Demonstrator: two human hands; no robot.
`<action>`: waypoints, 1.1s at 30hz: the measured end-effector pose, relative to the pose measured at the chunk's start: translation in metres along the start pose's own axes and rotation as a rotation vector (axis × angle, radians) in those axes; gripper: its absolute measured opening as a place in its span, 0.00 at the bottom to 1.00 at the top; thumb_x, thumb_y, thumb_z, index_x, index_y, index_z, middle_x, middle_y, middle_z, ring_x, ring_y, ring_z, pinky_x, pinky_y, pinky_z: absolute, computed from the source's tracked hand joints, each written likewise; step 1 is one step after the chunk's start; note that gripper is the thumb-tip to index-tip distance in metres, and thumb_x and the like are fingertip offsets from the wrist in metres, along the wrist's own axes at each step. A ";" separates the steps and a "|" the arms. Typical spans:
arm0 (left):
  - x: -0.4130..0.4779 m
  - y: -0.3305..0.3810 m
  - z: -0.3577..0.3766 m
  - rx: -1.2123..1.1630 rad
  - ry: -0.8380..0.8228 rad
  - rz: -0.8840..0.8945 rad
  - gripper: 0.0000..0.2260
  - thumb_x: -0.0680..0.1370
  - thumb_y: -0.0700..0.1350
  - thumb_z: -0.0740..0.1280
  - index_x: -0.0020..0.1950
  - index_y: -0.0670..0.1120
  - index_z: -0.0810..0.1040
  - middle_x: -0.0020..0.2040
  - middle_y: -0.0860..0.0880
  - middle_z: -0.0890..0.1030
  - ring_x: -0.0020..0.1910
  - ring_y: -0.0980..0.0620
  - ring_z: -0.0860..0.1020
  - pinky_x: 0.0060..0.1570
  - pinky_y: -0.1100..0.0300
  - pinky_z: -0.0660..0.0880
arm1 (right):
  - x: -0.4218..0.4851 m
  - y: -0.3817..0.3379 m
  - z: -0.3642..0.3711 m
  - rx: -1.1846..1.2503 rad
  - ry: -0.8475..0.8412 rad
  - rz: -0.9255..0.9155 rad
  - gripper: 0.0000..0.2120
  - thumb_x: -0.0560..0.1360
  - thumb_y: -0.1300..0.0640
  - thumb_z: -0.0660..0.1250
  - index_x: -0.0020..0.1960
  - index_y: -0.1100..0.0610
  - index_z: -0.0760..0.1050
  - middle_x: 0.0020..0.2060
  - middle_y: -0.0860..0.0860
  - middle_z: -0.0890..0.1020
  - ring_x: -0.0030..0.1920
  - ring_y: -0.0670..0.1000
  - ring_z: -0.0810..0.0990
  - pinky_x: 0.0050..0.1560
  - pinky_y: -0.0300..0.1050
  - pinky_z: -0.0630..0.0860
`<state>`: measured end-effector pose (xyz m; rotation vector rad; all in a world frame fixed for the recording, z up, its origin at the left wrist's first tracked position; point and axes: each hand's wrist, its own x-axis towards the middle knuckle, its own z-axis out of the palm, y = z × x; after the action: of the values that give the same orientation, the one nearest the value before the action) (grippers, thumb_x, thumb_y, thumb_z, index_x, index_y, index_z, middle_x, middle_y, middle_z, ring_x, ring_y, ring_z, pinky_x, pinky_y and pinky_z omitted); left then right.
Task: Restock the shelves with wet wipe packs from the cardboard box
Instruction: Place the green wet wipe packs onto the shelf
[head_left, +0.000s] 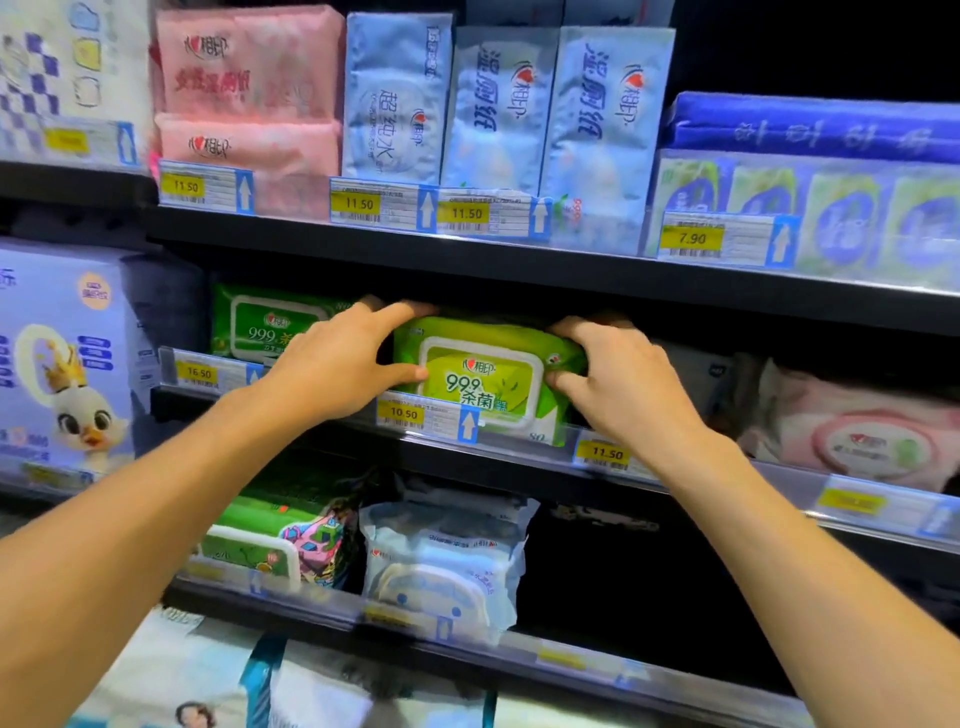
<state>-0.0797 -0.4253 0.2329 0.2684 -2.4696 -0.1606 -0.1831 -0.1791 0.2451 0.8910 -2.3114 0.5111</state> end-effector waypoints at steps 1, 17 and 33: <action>-0.002 0.004 -0.002 0.062 0.007 -0.012 0.29 0.74 0.65 0.67 0.72 0.69 0.58 0.64 0.48 0.74 0.60 0.40 0.76 0.53 0.44 0.76 | -0.004 -0.002 -0.001 -0.071 0.003 -0.016 0.22 0.77 0.49 0.70 0.71 0.43 0.73 0.62 0.57 0.80 0.61 0.66 0.79 0.57 0.58 0.78; -0.092 0.126 0.024 0.160 0.214 0.340 0.26 0.75 0.64 0.66 0.65 0.49 0.75 0.59 0.45 0.78 0.56 0.38 0.75 0.51 0.42 0.76 | -0.133 0.053 -0.068 -0.179 -0.151 -0.152 0.23 0.74 0.49 0.72 0.66 0.49 0.70 0.57 0.50 0.76 0.58 0.57 0.75 0.52 0.59 0.78; -0.167 0.340 0.152 -0.069 -0.257 0.557 0.29 0.72 0.68 0.64 0.69 0.57 0.70 0.65 0.53 0.74 0.59 0.45 0.75 0.52 0.47 0.75 | -0.286 0.247 -0.130 -0.280 -0.638 0.169 0.35 0.71 0.45 0.76 0.73 0.46 0.66 0.69 0.48 0.74 0.69 0.56 0.73 0.62 0.61 0.75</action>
<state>-0.0961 -0.0484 0.0758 -0.4978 -2.6789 -0.0423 -0.1351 0.1980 0.1221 0.8007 -2.9543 -0.0582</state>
